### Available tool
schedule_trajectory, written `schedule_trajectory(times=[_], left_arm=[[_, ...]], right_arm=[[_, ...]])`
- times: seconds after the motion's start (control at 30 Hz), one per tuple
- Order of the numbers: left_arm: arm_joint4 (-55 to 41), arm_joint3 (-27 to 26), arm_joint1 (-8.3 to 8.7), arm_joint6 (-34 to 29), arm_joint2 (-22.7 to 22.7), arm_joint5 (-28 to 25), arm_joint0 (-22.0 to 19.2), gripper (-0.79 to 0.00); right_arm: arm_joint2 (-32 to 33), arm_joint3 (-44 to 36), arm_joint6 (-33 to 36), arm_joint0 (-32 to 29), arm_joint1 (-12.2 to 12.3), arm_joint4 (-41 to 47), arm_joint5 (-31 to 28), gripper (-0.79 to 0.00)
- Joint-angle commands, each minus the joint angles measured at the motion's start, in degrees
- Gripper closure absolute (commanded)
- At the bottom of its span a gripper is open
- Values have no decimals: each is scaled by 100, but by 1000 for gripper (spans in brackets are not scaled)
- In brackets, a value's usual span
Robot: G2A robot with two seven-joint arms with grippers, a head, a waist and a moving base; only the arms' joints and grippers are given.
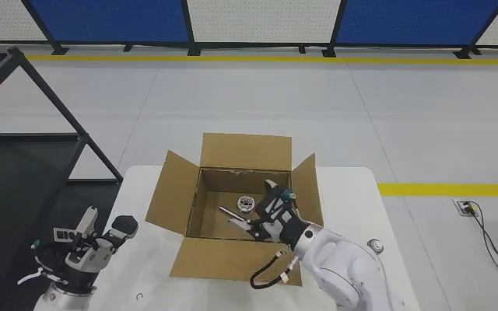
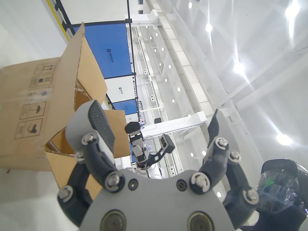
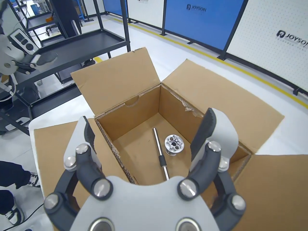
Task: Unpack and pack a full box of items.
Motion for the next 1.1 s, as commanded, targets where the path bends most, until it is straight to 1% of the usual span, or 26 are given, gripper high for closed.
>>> schedule_trajectory(times=[0.0, 0.13, 0.3, 0.37, 0.43, 0.53, 0.6, 0.7, 0.9, 1.07], left_arm=[[31, -16, -3, -26, 34, 19, -7, -785], [80, -46, -7, -73, 119, 75, -54, -785], [222, -60, -11, -122, 294, 158, -156, -785], [289, -66, -13, -112, 352, 184, -199, -785], [339, -75, -15, -115, 409, 223, -240, -785], [420, -99, -16, -119, 483, 271, -309, -785], [445, -125, -19, -112, 530, 290, -354, -785], [447, -162, -25, -110, 608, 298, -408, -785], [567, -204, -39, -51, 706, 109, -457, -785], [567, -204, -39, -51, 706, 109, -457, -785]], right_arm=[[348, -573, -155, -492, 76, -118, -173, -785], [1123, -1422, -656, -1428, 201, -180, -433, -785], [2172, -2057, -1546, -2585, 289, -196, -374, -785], [2523, -2147, -1832, -2981, 305, -192, -276, -785], [2889, -2175, -2035, -3357, 311, -230, -18, -785], [3329, -2091, -2340, -3862, 309, -44, 197, -785], [3567, -1985, -2465, -4146, 311, 25, 235, -785], [3858, -1602, -2569, -4390, 314, 279, 253, -785], [4088, -877, -2329, -4359, 368, 495, -176, -785], [4117, -826, -2275, -4329, 374, 489, -139, -785]])
